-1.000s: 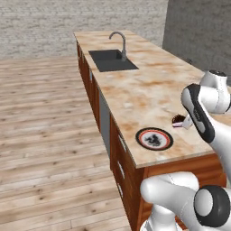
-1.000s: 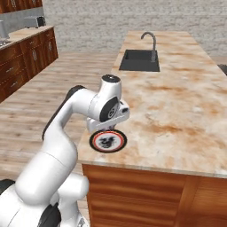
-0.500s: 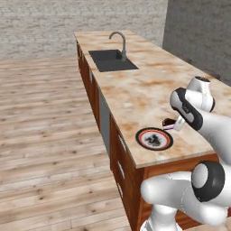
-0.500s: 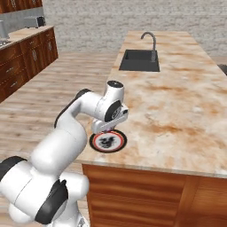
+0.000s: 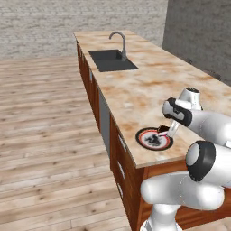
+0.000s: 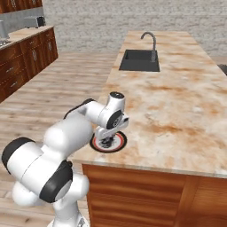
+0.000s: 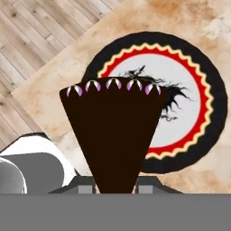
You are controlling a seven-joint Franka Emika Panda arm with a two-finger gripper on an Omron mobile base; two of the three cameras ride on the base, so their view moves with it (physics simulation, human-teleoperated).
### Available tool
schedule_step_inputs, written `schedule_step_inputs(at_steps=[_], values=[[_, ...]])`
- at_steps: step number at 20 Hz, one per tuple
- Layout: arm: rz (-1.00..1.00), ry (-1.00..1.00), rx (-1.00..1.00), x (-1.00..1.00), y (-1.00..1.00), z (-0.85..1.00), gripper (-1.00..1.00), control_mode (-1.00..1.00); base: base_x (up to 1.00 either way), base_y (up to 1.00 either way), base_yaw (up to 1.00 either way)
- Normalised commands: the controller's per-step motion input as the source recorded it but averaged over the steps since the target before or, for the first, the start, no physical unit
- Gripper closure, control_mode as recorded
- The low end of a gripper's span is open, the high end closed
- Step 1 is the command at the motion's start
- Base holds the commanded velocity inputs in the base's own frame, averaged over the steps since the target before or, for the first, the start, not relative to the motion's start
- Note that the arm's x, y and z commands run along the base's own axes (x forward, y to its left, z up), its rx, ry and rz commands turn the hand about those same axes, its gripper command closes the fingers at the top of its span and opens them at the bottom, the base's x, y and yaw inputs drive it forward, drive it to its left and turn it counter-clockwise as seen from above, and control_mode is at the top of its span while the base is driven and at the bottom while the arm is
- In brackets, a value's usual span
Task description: Take the baked cake out of the oven and place it on the plate for cooling. Then close the oven door.
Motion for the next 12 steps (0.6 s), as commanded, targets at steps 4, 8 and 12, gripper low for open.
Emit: schedule_step_inputs(at_steps=[4,8,12], values=[[0.00,0.00,0.00,0.46,0.24,-0.43,1.00,-1.00,0.00,0.00,0.00],[0.00,0.00,0.00,0.42,0.07,-0.09,1.00,-1.00,0.00,0.00,0.00],[0.00,0.00,0.00,0.35,0.00,-0.07,1.00,-1.00,0.00,0.00,0.00]])
